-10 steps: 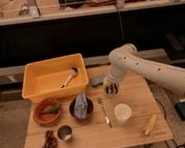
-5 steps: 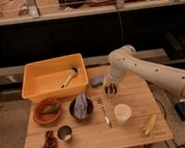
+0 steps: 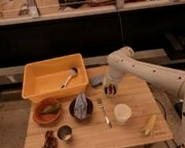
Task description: Place eraser in plastic cup
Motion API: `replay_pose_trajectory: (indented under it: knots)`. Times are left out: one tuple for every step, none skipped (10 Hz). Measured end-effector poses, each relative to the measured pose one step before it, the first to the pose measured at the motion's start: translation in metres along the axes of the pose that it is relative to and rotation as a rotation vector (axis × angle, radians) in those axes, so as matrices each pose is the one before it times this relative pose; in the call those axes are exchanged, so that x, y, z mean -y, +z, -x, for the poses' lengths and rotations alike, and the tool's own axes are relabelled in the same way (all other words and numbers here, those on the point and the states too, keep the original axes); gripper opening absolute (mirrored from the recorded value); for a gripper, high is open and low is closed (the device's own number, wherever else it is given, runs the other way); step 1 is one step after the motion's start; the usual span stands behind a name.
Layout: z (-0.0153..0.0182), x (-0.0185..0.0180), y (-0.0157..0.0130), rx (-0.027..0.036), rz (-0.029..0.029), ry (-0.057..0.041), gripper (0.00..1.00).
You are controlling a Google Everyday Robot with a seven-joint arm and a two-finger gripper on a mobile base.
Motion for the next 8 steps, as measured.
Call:
replay_pose_trajectory:
  knots:
    - [-0.00144,-0.00195,0.00151,-0.00351,-0.00034,0.00884,0.79]
    - [-0.00096,-0.00033,0.00078,-0.00428,-0.00014,0.00397,0.8]
    - [-0.00048,-0.00142,0.00088,-0.00331,0.00186,0.00333,0.8]
    - [-0.00069,-0.00249,0.00025,-0.00577,0.00404,0.00118,0.8]
    - [-0.00048,-0.00114,-0.00161,-0.00677,-0.00018,0.00061,0.8]
    - [-0.00022,-0.0002,-0.00214,-0.00496,-0.00137,-0.00066,0.8]
    - [-0.00132,-0.00053,-0.00574,-0.00832,-0.00115,0.00042,0.8]
    - [-0.00202,-0.00014,-0.00829,-0.01088,-0.00001,0.00038,0.8]
